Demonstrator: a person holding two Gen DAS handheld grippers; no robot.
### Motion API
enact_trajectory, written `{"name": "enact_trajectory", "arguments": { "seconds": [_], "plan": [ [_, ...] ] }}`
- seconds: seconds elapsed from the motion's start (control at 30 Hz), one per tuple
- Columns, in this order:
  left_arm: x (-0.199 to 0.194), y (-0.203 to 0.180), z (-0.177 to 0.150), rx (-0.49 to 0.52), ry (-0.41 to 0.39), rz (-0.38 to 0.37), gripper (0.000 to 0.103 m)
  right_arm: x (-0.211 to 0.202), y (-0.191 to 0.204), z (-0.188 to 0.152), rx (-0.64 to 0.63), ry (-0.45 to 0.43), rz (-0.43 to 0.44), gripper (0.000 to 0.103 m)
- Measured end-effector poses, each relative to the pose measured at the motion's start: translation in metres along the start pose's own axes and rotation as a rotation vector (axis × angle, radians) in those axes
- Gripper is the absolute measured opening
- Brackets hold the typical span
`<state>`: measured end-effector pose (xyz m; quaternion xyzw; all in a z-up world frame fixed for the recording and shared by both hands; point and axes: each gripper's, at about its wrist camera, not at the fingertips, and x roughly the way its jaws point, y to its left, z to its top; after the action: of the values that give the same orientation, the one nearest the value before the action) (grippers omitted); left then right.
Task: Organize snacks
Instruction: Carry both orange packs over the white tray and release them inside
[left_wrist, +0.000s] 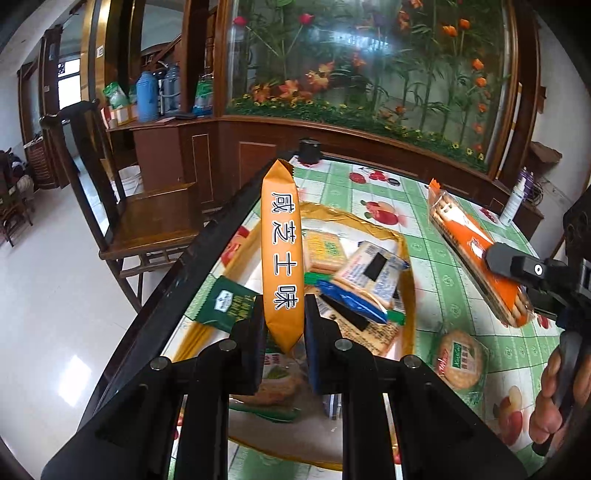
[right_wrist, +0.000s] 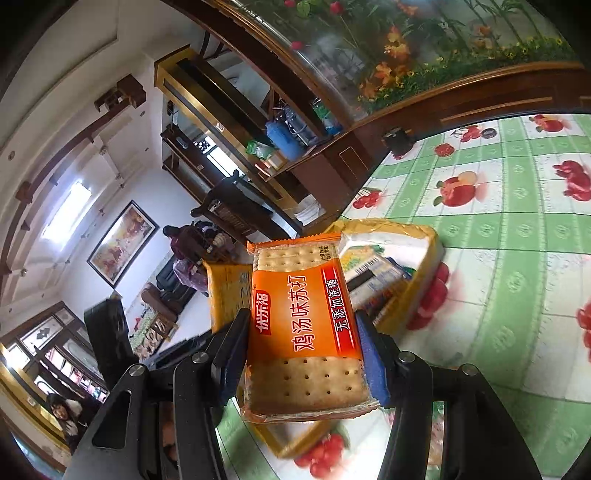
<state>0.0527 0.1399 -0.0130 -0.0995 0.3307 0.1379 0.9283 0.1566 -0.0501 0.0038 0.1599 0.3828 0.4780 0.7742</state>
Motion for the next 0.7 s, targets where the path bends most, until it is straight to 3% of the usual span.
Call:
{"name": "enact_trajectory", "arguments": {
  "seconds": [0.37,0.7],
  "plan": [
    [0.000,0.006,-0.005,-0.015,-0.003,-0.017,0.015,0.029,-0.014,0.005,0.065,-0.005,-0.020,0.056],
    [0.010,0.006,-0.010,0.013,0.030,-0.007,0.015,0.074,0.009,0.025,-0.001,0.012,-0.073,0.056]
  ]
}}
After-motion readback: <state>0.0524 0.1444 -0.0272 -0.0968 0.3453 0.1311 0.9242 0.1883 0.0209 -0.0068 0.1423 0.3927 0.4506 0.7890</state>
